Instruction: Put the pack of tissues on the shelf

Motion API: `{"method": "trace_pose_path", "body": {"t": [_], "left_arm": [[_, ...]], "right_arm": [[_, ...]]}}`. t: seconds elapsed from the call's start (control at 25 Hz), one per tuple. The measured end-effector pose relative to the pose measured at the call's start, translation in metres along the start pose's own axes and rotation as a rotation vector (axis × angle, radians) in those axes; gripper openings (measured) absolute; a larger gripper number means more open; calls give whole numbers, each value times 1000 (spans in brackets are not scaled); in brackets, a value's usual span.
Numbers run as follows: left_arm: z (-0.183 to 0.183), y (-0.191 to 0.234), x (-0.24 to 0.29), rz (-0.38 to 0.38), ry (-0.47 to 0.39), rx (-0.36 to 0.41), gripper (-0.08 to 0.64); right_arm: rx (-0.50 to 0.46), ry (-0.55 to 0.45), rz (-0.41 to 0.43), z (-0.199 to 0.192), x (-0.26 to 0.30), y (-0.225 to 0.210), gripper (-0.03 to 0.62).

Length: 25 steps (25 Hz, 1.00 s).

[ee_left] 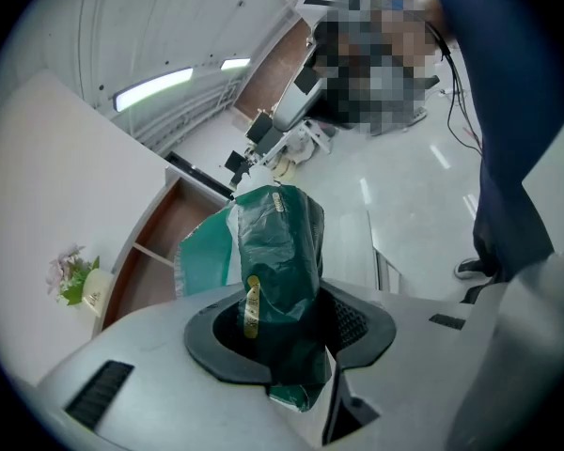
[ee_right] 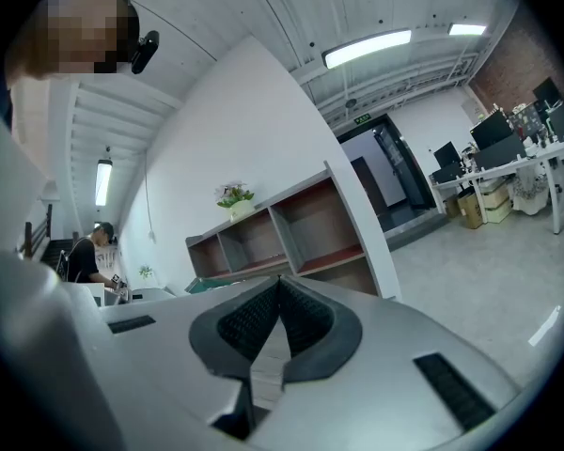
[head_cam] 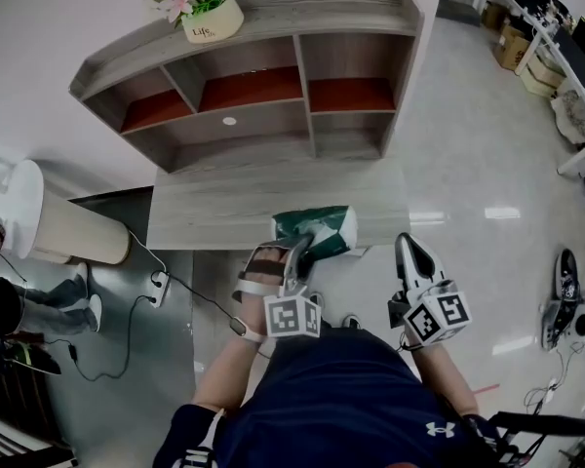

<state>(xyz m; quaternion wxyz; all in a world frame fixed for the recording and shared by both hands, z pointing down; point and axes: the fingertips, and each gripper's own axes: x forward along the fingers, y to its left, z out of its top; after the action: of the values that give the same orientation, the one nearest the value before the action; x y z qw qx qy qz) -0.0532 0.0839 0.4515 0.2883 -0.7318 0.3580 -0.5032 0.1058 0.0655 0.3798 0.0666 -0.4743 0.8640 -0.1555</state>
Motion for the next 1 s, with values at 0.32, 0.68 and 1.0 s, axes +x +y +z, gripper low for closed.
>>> {"method": "trace_pose_path", "body": {"t": [0.32, 0.68, 1.0], "left_arm": [[-32, 16, 21, -57, -71, 29, 147], [-54, 24, 47, -98, -122, 73, 147], [-49, 20, 63, -140, -137, 88, 147]], "right_arm": [[-15, 9, -97, -4, 32, 13, 9], [-29, -2, -216, -7, 45, 12, 9], [-10, 11, -264, -14, 43, -1, 9]]}}
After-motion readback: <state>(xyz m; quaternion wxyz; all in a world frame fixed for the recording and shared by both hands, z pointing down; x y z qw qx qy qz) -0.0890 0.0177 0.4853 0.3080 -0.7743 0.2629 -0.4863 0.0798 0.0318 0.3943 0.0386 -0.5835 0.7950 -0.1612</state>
